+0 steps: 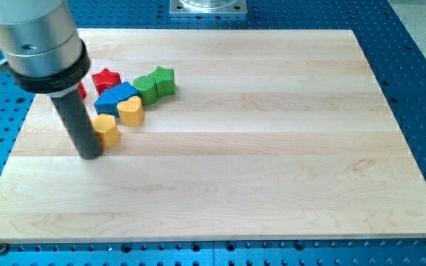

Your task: Move the yellow hexagon towards the bottom right corner

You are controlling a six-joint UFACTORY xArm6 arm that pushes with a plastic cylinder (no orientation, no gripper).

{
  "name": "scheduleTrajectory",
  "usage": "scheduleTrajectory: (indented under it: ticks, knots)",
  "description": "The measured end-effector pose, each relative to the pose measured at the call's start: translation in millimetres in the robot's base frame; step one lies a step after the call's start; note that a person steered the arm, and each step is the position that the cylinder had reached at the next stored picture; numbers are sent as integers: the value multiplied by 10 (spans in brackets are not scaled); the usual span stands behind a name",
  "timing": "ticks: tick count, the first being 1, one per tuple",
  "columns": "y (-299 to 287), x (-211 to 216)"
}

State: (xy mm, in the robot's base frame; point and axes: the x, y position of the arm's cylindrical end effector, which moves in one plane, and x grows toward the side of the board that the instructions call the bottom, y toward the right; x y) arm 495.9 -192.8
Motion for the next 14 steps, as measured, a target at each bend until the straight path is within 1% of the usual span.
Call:
scheduleTrajectory:
  ticks: [1, 3, 4, 5, 6, 7, 8, 10, 11, 12, 13, 14]
  knots:
    - [-244, -84]
    - [752, -206]
    - [522, -256]
    - [582, -477]
    - [1088, -654]
    - [1915, -577]
    - [2729, -617]
    - [3511, -627]
    - [3717, -344]
    - [3692, -541]
    - [3214, -730]
    - [3231, -201]
